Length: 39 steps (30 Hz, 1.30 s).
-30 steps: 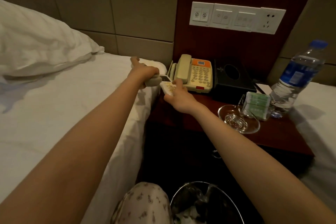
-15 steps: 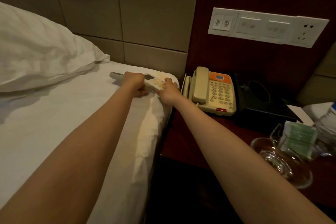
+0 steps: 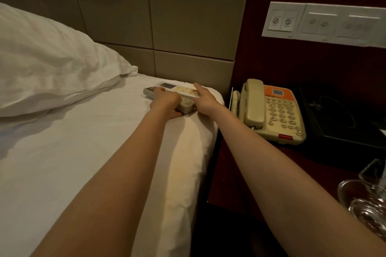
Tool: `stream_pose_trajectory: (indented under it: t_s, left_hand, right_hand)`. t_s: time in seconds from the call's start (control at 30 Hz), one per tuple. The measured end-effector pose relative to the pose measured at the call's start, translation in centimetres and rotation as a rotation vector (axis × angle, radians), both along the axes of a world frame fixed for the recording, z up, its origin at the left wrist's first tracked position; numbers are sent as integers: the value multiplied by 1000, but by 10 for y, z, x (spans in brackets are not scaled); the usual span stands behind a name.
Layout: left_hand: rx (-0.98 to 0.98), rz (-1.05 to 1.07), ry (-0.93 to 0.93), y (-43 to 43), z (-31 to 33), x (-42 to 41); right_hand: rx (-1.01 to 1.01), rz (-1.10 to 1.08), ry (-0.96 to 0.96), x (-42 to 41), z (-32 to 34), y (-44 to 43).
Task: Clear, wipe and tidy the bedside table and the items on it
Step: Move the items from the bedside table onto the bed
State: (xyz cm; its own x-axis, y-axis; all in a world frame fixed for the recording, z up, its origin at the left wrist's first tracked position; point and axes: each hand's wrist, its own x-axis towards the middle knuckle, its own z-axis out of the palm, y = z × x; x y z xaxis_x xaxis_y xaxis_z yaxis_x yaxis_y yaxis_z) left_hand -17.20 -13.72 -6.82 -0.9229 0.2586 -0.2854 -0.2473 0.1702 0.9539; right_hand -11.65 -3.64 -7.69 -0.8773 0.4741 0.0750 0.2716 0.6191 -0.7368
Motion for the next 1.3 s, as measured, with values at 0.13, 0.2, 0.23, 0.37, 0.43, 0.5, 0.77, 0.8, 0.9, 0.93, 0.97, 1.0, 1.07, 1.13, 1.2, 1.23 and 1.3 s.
stream_pose_trajectory:
  t_s: [0.13, 0.2, 0.23, 0.37, 0.43, 0.5, 0.77, 0.8, 0.9, 0.93, 0.97, 1.0, 1.07, 1.13, 1.2, 1.23, 1.3]
  left_hand:
    - [79, 180, 1, 6, -12, 4]
    - [68, 186, 15, 7, -14, 5]
    - [75, 174, 15, 7, -15, 5]
    - [78, 133, 12, 6, -18, 3]
    - [103, 108, 24, 3, -22, 4]
    - [105, 70, 58, 1, -27, 4]
    - [36, -12, 115, -3, -35, 3]
    - [55, -19, 109, -4, -35, 3]
    - [59, -10, 116, -3, -36, 3]
    - [47, 0, 124, -3, -34, 5]
    - [33, 8, 131, -2, -32, 8]
    - [21, 15, 133, -2, -29, 11]
    - [4, 28, 129, -2, -24, 18]
    - [-18, 40, 144, -5, -19, 25]
    - [-18, 32, 168, -8, -16, 32]
    - [-9, 28, 175, -10, -15, 37]
    - [2, 35, 184, -14, -11, 45]
  right_hand:
    - [-56, 14, -18, 2, -6, 2]
    - [-151, -11, -6, 5, -10, 4]
    - [-267, -32, 33, 6, -10, 4]
    - [-503, -107, 134, 11, -9, 0]
    - [-426, -129, 99, 7, -10, -2]
    - [-349, -130, 46, 5, -8, -5]
    - [-246, -165, 10, 6, -9, -7]
    - [-256, -164, 21, 7, -9, -8]
    - [-311, -144, 51, 9, -11, -8]
    - [-329, -136, 55, 9, -11, -7]
    - [-345, -127, 56, 9, -11, -7]
    - [-352, -119, 52, 12, -9, -8]
    - [-361, -114, 60, 18, -5, -9]
    - [-372, -103, 63, 23, -2, -11]
    - [-352, -99, 60, 29, 0, -12]
    - [-342, -102, 58, 32, 1, -12]
    - [-357, -127, 54, 39, 5, -14]
